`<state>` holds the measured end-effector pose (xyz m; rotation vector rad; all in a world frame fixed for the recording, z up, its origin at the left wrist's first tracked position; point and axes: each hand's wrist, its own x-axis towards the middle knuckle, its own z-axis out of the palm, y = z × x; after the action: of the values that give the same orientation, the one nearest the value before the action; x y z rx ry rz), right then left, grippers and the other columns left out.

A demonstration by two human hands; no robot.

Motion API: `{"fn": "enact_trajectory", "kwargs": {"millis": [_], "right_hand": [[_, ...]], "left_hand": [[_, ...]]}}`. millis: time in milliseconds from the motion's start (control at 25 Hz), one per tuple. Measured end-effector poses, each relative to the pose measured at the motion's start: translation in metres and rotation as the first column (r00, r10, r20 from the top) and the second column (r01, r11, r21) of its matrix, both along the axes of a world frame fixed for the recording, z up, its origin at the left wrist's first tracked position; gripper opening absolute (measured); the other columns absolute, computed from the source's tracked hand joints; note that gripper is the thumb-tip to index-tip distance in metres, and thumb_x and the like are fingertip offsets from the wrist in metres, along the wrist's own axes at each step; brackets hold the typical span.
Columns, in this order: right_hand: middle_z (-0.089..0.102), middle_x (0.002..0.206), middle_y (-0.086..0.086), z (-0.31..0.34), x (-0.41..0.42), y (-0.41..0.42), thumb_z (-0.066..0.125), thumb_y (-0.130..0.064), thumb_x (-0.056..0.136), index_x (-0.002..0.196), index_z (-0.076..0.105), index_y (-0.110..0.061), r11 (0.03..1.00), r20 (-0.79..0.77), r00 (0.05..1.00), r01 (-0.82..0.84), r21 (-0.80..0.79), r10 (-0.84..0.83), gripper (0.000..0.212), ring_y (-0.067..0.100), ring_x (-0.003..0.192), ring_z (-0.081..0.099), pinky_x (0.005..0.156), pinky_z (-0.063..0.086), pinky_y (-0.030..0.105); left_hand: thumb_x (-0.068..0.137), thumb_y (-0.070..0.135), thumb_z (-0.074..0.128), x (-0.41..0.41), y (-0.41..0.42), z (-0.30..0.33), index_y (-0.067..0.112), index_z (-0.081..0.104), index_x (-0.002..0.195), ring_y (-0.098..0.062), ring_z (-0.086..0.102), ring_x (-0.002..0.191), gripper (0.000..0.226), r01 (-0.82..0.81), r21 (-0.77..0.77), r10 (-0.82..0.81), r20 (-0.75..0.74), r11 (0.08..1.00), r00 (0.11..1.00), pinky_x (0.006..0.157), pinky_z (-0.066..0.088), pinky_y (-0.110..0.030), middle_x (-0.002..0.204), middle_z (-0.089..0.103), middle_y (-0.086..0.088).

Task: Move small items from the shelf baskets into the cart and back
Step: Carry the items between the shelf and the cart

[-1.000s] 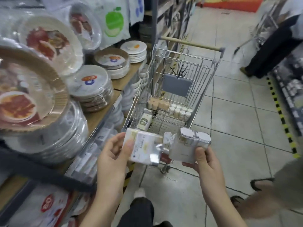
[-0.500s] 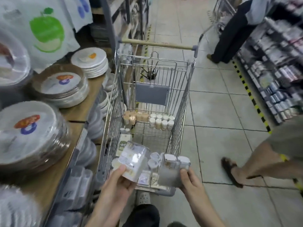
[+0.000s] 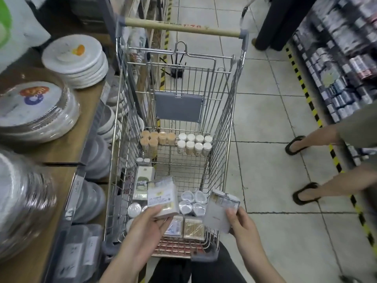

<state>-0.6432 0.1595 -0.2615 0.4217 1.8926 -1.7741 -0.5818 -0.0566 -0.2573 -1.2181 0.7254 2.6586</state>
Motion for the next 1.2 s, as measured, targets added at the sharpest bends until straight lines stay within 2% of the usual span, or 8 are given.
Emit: {"fn": "enact_trajectory", "kwargs": {"millis": [280,440,640,760,880,960,1080,1200], "right_hand": [[0.071,0.098,0.004,-0.010,-0.018,-0.019,0.056,-0.026,0.088,0.103,0.061,-0.013,0.997,0.023,0.997,-0.077,0.021,0.077,0.021,0.003,0.076,0.069,0.060,0.052,0.017],[0.069,0.103,-0.002,-0.026,-0.030,-0.047,0.058,-0.032,0.086,0.103,0.058,-0.023,0.978,0.023,0.982,-0.187,0.090,0.186,0.019,0.011,0.092,0.067,0.065,0.054,0.018],[0.065,0.110,0.000,-0.062,-0.071,-0.090,0.066,-0.037,0.083,0.107,0.056,-0.022,0.909,0.033,0.933,-0.358,0.213,0.359,0.030,0.015,0.101,0.063,0.087,0.055,0.040],[0.063,0.107,-0.002,-0.088,-0.106,-0.123,0.065,-0.033,0.087,0.110,0.054,-0.025,0.874,0.015,0.901,-0.424,0.237,0.433,0.027,0.016,0.100,0.062,0.091,0.053,0.046],[0.063,0.108,0.000,-0.116,-0.141,-0.154,0.066,-0.034,0.086,0.132,0.048,-0.014,0.816,0.029,0.862,-0.489,0.308,0.506,0.053,0.018,0.100,0.061,0.092,0.052,0.043],[0.065,0.106,0.003,-0.141,-0.160,-0.172,0.068,-0.029,0.086,0.135,0.047,-0.013,0.773,0.039,0.829,-0.537,0.338,0.558,0.056,0.019,0.095,0.061,0.087,0.052,0.037],[0.057,0.121,-0.001,-0.171,-0.183,-0.192,0.066,-0.020,0.088,0.139,0.041,-0.009,0.730,0.061,0.800,-0.573,0.374,0.596,0.058,0.018,0.103,0.054,0.094,0.042,0.032],[0.053,0.118,-0.003,-0.204,-0.200,-0.213,0.066,-0.015,0.087,0.138,0.041,-0.007,0.700,0.069,0.774,-0.603,0.383,0.629,0.058,0.015,0.105,0.050,0.096,0.037,0.030]], "left_hand": [[0.070,-0.006,0.055,-0.002,-0.010,-0.020,0.000,0.053,0.112,-0.033,0.059,0.101,0.042,0.046,-0.121,-0.040,0.053,0.992,0.998,0.080,0.048,-0.037,0.108,0.061,-0.019],[0.069,0.002,0.062,0.003,-0.034,-0.033,0.005,0.056,0.113,-0.032,0.063,0.094,0.044,0.055,-0.267,-0.029,0.102,0.962,0.994,0.080,0.048,-0.041,0.101,0.068,-0.016],[0.068,0.010,0.068,-0.003,-0.057,-0.054,0.003,0.056,0.117,-0.033,0.064,0.098,0.051,-0.017,-0.348,0.072,0.146,0.937,0.987,0.083,0.049,-0.039,0.105,0.069,-0.017],[0.071,0.005,0.068,-0.018,-0.066,-0.068,0.004,0.058,0.112,-0.029,0.066,0.090,0.042,-0.073,-0.400,0.150,0.165,0.914,0.975,0.068,0.055,-0.031,0.103,0.069,-0.017],[0.079,0.005,0.066,-0.036,-0.069,-0.091,0.007,0.060,0.109,-0.029,0.066,0.090,0.031,-0.101,-0.431,0.210,0.212,0.897,0.955,0.072,0.052,-0.034,0.098,0.071,-0.013],[0.077,0.008,0.069,-0.045,-0.070,-0.110,0.009,0.061,0.106,-0.030,0.067,0.091,0.029,-0.109,-0.452,0.244,0.250,0.885,0.937,0.080,0.051,-0.040,0.097,0.072,-0.011],[0.074,0.011,0.072,-0.061,-0.069,-0.134,0.015,0.061,0.102,-0.030,0.065,0.096,0.030,-0.135,-0.452,0.287,0.288,0.882,0.914,0.090,0.049,-0.047,0.102,0.071,-0.009],[0.079,0.006,0.070,-0.071,-0.065,-0.158,0.014,0.060,0.104,-0.023,0.068,0.086,0.028,-0.169,-0.449,0.330,0.311,0.878,0.891,0.064,0.052,-0.031,0.099,0.071,-0.005]]}}
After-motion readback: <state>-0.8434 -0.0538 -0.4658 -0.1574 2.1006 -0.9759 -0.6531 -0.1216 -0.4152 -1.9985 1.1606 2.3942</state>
